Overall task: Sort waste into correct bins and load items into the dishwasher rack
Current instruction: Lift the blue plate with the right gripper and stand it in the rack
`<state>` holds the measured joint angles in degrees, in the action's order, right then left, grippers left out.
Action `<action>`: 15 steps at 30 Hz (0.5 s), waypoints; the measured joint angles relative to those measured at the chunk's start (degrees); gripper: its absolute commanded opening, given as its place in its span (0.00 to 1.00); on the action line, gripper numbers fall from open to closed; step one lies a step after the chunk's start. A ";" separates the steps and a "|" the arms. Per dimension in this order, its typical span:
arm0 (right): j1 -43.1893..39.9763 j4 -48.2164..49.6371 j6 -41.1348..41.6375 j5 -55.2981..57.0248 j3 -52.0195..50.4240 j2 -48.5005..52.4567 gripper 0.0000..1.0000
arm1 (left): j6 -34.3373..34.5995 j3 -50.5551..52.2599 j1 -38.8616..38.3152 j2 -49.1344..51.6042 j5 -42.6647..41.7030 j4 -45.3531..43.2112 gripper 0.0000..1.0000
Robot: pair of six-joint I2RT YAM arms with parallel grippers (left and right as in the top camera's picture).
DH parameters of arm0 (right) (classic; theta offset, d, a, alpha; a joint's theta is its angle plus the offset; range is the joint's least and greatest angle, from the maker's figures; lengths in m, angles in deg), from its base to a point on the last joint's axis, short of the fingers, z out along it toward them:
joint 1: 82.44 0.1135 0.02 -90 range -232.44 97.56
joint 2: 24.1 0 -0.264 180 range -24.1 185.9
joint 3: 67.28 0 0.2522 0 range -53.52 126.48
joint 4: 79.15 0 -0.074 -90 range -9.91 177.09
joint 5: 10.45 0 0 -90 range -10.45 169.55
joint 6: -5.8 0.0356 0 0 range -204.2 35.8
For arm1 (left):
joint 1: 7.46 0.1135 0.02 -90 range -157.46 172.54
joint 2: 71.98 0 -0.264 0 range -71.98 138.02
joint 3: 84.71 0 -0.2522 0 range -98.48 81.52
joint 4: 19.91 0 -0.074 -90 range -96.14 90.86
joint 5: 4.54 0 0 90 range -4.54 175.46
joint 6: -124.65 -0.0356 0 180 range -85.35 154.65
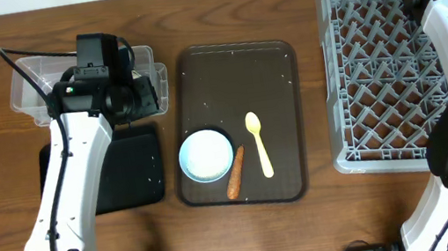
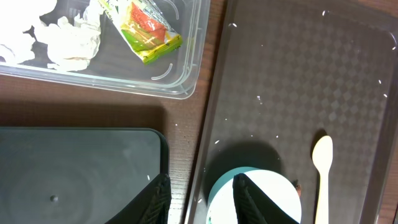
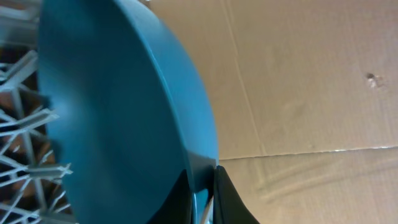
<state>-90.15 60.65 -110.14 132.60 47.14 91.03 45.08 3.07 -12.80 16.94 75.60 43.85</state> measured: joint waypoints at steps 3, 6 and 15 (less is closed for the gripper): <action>0.00 -1.40 1.14 -0.98 0.66 0.00 0.20 | 0.00 0.00 0.00 0.00 0.00 0.09 0.36; 0.11 -3.78 2.62 -2.97 0.87 0.00 0.46 | 0.00 0.00 0.00 0.00 -0.02 0.11 0.36; 0.13 -9.60 9.81 -8.15 0.83 -0.07 0.92 | 0.00 0.00 0.00 0.00 -0.02 0.20 0.36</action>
<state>-90.02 51.05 -100.32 124.45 47.97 90.96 45.08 3.07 -12.80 16.94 75.57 44.05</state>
